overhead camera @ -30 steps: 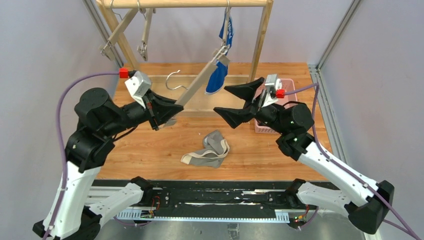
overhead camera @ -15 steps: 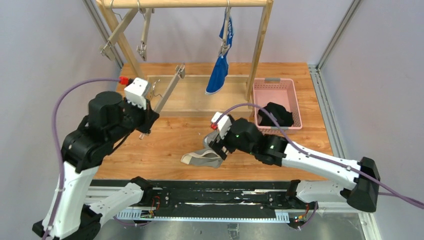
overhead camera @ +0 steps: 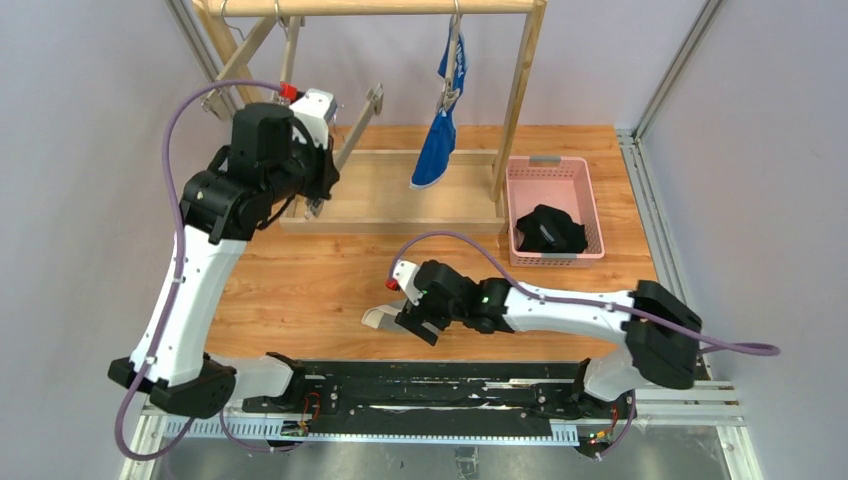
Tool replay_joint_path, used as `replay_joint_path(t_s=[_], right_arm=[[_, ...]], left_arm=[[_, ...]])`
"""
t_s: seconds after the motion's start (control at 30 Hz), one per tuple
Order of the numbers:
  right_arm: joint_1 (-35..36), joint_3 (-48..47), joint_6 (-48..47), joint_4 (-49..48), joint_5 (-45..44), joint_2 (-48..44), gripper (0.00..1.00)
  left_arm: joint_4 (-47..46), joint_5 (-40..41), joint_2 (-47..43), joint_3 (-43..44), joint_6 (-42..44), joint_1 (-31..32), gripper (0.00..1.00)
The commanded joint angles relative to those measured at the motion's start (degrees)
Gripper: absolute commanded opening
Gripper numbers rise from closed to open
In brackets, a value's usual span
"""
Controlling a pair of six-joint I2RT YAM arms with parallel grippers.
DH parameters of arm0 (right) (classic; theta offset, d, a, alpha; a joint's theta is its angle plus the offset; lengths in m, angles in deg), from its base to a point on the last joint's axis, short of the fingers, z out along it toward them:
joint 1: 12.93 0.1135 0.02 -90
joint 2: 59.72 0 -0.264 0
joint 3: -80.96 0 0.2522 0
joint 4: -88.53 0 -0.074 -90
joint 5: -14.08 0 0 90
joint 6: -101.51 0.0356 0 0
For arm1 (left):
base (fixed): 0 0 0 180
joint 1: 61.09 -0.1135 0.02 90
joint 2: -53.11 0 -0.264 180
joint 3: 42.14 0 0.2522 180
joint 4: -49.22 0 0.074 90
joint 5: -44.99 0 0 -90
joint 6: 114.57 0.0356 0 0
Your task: Remove the underwear clipped to the hanger
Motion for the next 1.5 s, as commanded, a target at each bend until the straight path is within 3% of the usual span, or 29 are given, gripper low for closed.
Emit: replay_joint_path(t_s=[0.0, 0.17, 0.27, 0.33, 0.4, 0.43, 0.6, 0.93, 1.07, 1.23, 1.47], right_arm=[[0.8, -4.2, 1.5, 1.1, 4.4, 7.9, 0.87], [1.0, -3.3, 4.1, 0.4, 3.1, 12.6, 0.85], [1.0, -3.4, 5.4, 1.2, 1.0, 13.8, 0.74], [1.0, -3.9, 5.9, 2.6, 0.2, 14.1, 0.57], [1.0, -4.3, 6.6, 4.3, -0.4, 13.5, 0.16], [1.0, -4.4, 7.0, 4.9, -1.0, 12.9, 0.03], [1.0, -4.2, 8.6, 7.7, -6.2, 5.3, 0.01], [-2.5, -7.9, 8.7, 18.3, -25.0, -10.0, 0.01], [-9.5, -6.9, 7.8, 18.0, -29.0, -17.3, 0.01], [-24.6, -5.5, 4.6, 14.5, -27.8, -25.4, 0.01], [-41.6, -6.1, 3.8, 10.0, -21.8, -26.2, 0.01]], left_arm=[[-3.5, -3.3, 5.5, 7.8, 0.6, -3.3, 0.0], [-3.3, -2.6, 9.9, 14.5, 0.4, -3.8, 0.0], [-3.3, -2.6, 12.0, 18.6, -0.2, -4.3, 0.0], [-3.3, -3.1, 13.3, 21.5, -0.8, -4.7, 0.0], [-3.2, -3.6, 14.7, 24.5, -1.4, -5.2, 0.0], [-3.2, -4.0, 15.3, 26.0, -1.7, -5.5, 0.0], [-3.2, -5.9, 17.8, 29.9, -2.6, -6.6, 0.0], [-3.4, -5.4, 19.8, 30.8, -1.7, -8.2, 0.0], [-4.6, -5.6, 19.5, 31.4, -1.7, -8.6, 0.0], [-6.7, -6.1, 18.8, 31.4, -1.5, -8.9, 0.0], [-9.2, -6.8, 19.8, 33.0, -2.7, -9.7, 0.0]])
